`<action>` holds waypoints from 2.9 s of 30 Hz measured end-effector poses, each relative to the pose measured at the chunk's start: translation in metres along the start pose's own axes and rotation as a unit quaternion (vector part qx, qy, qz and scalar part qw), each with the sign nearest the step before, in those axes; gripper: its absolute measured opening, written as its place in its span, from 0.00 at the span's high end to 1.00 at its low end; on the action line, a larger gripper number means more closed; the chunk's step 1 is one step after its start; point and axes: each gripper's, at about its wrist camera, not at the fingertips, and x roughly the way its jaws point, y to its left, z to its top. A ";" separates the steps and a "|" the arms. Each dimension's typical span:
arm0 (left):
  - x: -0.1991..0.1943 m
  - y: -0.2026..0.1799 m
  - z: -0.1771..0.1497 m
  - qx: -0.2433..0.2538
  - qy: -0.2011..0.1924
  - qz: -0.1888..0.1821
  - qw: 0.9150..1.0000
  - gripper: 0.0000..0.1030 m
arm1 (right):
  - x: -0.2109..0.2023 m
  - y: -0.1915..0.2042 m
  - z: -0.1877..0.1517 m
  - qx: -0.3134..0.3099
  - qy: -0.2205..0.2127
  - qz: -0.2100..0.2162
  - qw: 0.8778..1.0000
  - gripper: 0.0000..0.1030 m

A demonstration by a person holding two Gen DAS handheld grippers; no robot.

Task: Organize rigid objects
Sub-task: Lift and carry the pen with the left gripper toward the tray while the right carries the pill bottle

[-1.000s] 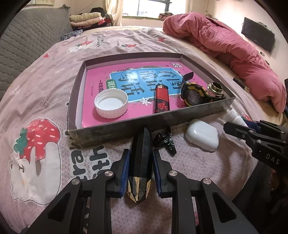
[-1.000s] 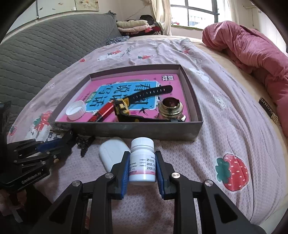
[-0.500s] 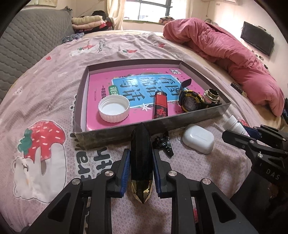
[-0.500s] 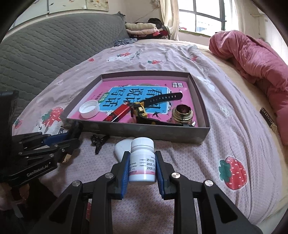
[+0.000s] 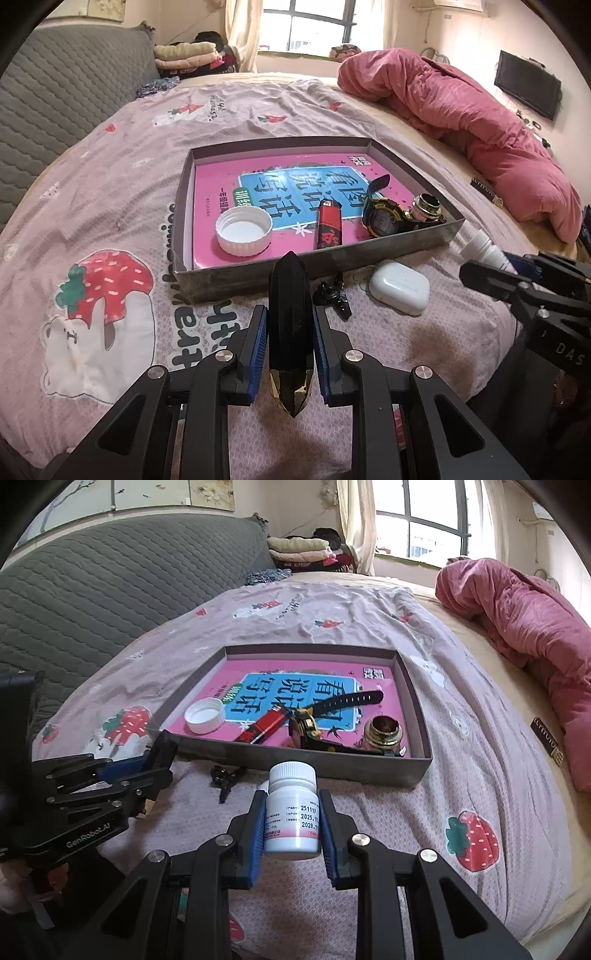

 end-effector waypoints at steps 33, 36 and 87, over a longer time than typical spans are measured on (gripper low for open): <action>-0.033 0.012 0.043 -0.045 -0.049 0.034 0.997 0.77 | -0.025 0.012 0.037 0.000 -0.076 0.056 0.995 0.74; -0.027 0.020 0.050 -0.051 -0.051 0.046 0.996 0.77 | -0.020 0.012 0.046 0.004 -0.080 0.064 0.995 0.74; 0.063 0.063 0.058 -0.079 -0.015 0.021 0.997 0.78 | 0.100 0.046 0.070 0.017 0.006 0.029 0.999 0.74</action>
